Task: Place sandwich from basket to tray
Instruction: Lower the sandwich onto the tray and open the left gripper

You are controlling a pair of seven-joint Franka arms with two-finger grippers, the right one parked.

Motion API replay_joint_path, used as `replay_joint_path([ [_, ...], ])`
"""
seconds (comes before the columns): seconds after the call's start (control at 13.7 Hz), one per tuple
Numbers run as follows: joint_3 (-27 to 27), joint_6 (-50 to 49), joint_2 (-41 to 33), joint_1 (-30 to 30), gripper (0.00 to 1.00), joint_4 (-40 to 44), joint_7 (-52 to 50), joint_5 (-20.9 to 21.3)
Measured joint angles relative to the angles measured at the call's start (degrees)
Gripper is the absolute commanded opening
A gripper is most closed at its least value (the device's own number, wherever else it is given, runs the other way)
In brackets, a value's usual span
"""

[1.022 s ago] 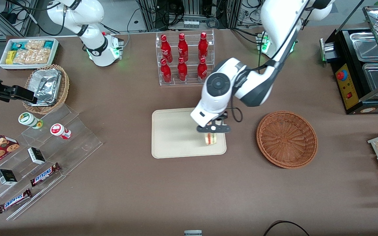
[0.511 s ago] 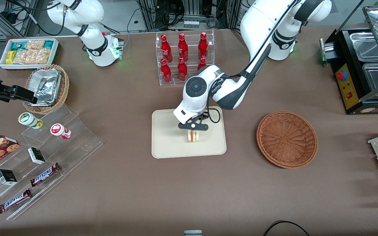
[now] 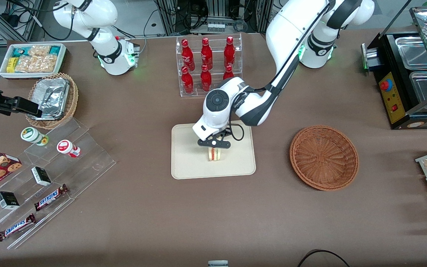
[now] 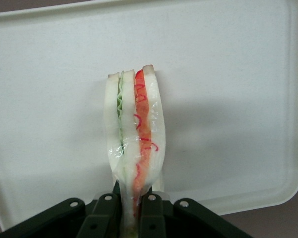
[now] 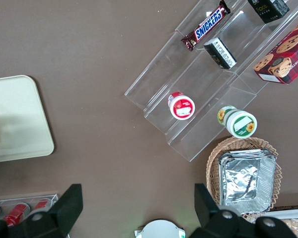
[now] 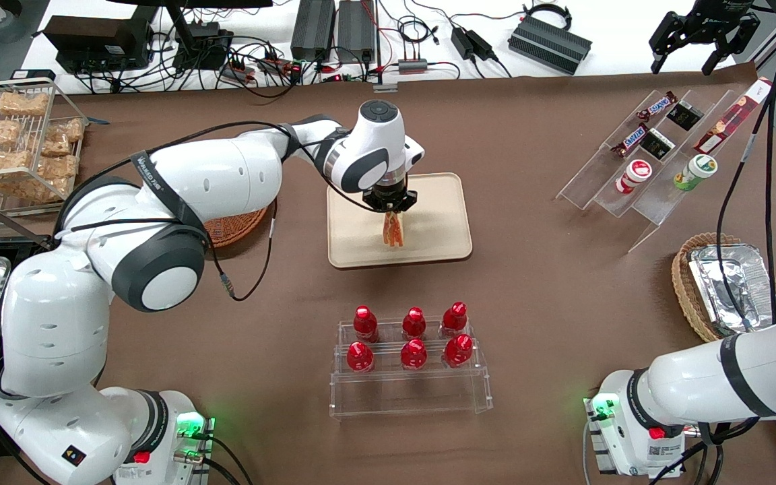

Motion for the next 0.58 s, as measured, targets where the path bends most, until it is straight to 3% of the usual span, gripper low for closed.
replay_joint_path([
  [0.07,0.06,0.48,0.35,-0.06,0.0,0.15,0.0,0.08],
  [0.15,0.14,0.6,0.71,-0.06,0.07,0.26,0.0,0.15],
  [0.29,0.21,0.76,1.24,-0.06,0.85,0.38,0.0,0.24],
  [0.36,0.21,0.8,1.37,-0.06,0.99,0.47,0.0,0.25],
  [0.58,0.21,0.8,1.39,-0.06,0.99,0.92,-0.03,0.26],
])
